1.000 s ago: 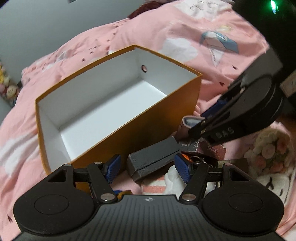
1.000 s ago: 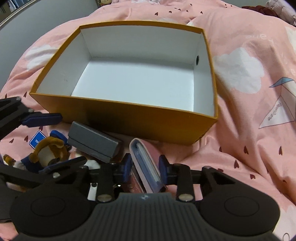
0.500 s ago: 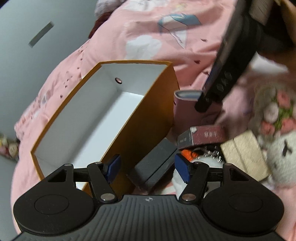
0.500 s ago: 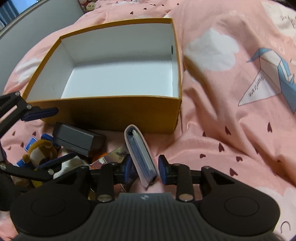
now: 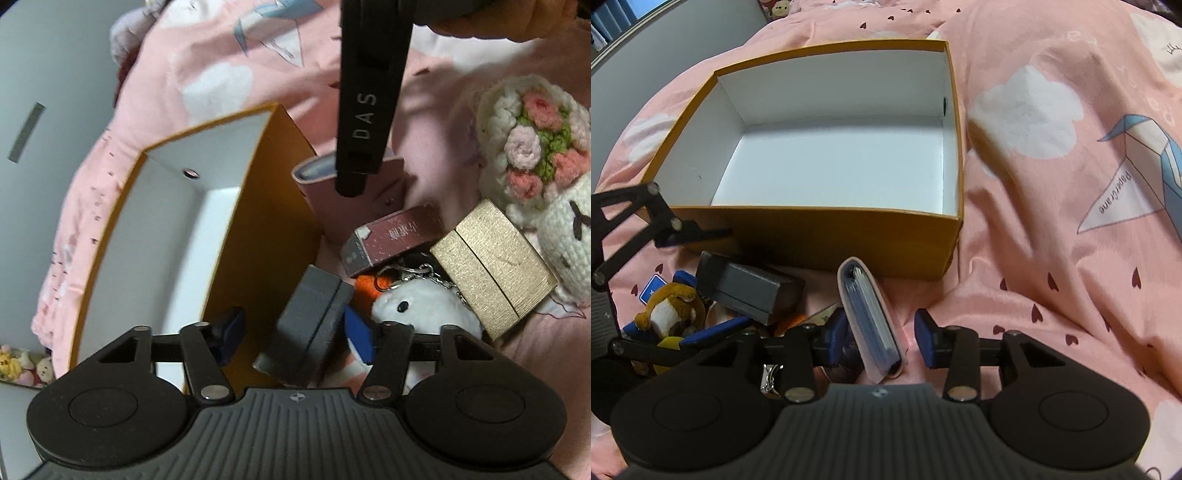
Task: Organize objects
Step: 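Grasp the dark grey case with the left gripper while the right gripper grasps the glasses case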
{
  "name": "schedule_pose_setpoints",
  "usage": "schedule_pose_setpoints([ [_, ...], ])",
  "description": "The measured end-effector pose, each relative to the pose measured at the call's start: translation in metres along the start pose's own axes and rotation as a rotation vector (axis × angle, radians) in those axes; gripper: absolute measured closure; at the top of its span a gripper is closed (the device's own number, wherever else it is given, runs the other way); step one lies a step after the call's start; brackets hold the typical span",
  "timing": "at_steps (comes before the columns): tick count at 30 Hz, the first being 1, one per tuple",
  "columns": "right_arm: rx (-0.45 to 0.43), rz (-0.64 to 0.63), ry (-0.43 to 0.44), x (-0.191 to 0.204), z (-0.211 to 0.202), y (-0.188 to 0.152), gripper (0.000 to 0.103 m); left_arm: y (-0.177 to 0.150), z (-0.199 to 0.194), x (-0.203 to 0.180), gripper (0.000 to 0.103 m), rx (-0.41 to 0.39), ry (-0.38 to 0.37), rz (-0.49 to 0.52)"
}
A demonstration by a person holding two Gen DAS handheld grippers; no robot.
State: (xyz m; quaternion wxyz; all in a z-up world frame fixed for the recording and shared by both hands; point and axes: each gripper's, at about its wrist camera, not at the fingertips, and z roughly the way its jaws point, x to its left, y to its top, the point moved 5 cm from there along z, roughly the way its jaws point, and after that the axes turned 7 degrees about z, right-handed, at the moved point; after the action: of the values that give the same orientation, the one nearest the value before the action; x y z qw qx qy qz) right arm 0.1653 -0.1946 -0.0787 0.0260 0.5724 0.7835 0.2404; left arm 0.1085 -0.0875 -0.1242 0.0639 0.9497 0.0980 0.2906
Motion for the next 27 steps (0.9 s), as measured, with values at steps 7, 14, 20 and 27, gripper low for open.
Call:
schedule_pose_setpoints([
  [7,0.006,0.004,0.004,0.002,0.009,0.001,0.065,-0.003,0.025,-0.009,0.051,0.107,0.007,0.063],
  [14,-0.016,0.019,-0.003,0.001,0.006,-0.004,0.077,-0.015,0.028,0.012,0.055,0.094,-0.030,-0.201],
  [20,-0.084,0.036,-0.022,-0.003,-0.017,-0.006,0.084,-0.035,0.011,0.035,0.055,0.045,-0.075,-0.550],
  [27,-0.163,0.030,-0.011,-0.001,-0.059,-0.001,0.085,-0.048,-0.031,0.056,0.059,-0.018,-0.065,-0.835],
])
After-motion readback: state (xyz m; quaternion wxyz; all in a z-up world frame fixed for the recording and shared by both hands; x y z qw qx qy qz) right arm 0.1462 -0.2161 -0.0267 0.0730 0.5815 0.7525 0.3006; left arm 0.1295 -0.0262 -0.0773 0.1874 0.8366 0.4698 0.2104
